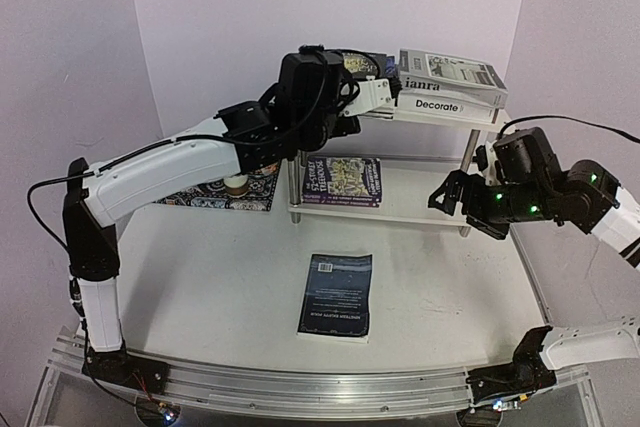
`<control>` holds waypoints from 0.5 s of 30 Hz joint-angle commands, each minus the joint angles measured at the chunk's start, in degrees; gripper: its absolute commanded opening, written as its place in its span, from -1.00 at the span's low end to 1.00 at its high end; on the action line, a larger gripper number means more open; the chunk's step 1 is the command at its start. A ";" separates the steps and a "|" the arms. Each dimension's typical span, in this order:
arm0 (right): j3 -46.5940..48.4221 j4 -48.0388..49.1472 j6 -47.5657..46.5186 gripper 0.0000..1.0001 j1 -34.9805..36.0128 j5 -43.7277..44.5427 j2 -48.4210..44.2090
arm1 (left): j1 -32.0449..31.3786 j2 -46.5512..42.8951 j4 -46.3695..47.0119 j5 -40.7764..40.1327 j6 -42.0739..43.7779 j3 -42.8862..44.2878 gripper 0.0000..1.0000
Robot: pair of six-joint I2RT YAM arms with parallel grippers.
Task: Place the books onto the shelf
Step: Adjust the book in the book pile on the shelf.
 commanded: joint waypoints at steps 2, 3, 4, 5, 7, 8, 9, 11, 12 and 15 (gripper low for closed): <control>1.96 -0.48 0.23 0.96 -0.34 -0.25 0.45 | -1.18 -8.26 1.38 3.53 -8.37 -4.74 0.99; 1.96 -0.42 0.20 0.96 -0.34 -0.25 0.45 | -1.42 -10.06 1.20 4.82 -10.90 -6.44 0.99; 1.96 -0.41 0.23 0.96 -0.34 -0.25 0.57 | -1.65 -11.78 0.94 6.32 -13.57 -8.17 0.99; 1.96 -0.41 0.23 0.96 -0.34 -0.25 0.56 | -2.07 -13.65 0.42 7.69 -15.84 -9.82 0.99; 1.88 -0.28 0.39 0.96 -0.35 -0.25 0.59 | -3.24 -16.95 -2.10 10.45 -21.24 -11.83 0.99; 1.79 -0.24 0.54 0.96 -0.39 -0.21 0.66 | -3.66 -18.52 -3.68 11.82 -24.05 -12.62 0.99; 1.66 -0.16 0.64 0.96 -0.38 -0.25 0.63 | -4.03 -20.07 -4.82 13.04 -26.73 -13.56 0.99; 1.48 0.06 0.87 0.96 -0.42 -0.25 0.58 | -4.27 -24.20 -7.55 15.98 -32.87 -15.50 0.99; 1.33 0.15 0.97 0.96 -0.42 -0.25 0.46 | -4.30 -25.79 -8.54 16.80 -35.59 -16.43 0.99; 0.71 0.58 1.36 0.96 -0.42 -0.39 0.11 | -3.77 -30.48 -10.88 18.88 -42.25 -20.01 0.99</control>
